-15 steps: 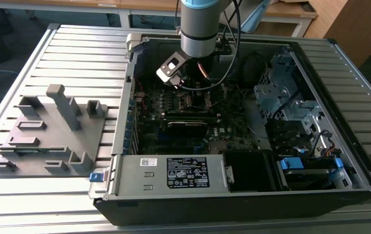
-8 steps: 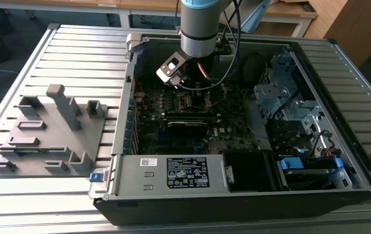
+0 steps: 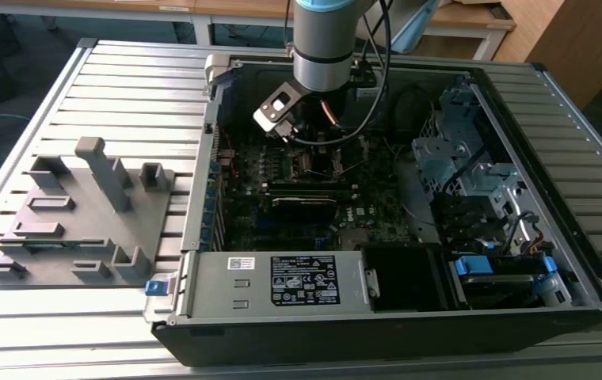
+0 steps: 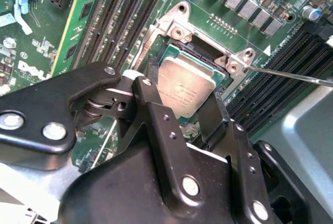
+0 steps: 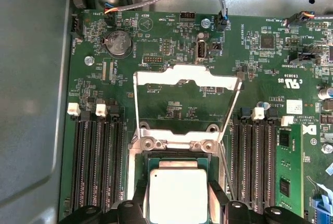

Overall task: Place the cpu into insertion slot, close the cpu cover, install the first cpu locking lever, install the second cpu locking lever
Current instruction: 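Place the cpu into insertion slot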

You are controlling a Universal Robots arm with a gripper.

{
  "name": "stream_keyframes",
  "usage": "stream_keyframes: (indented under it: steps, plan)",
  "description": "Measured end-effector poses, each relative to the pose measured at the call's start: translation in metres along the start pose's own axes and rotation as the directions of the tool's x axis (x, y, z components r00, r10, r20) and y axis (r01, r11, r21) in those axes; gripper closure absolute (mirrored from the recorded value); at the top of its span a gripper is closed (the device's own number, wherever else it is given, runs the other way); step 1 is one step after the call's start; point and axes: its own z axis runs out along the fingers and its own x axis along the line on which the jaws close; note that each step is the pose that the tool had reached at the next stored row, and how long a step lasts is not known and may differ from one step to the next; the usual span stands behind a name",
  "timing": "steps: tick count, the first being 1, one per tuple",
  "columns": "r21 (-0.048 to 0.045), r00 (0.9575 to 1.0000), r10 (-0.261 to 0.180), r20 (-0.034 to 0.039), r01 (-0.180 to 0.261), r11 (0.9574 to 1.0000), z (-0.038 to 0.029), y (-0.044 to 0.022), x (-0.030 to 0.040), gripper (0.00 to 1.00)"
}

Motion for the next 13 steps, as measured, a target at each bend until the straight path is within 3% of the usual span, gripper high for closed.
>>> stream_keyframes:
  steps: [13]
  plan:
    - [-0.0001, 0.9998, 0.021, 0.0009, -0.021, 0.9998, 0.0006, 0.0001, 0.0002, 0.46]
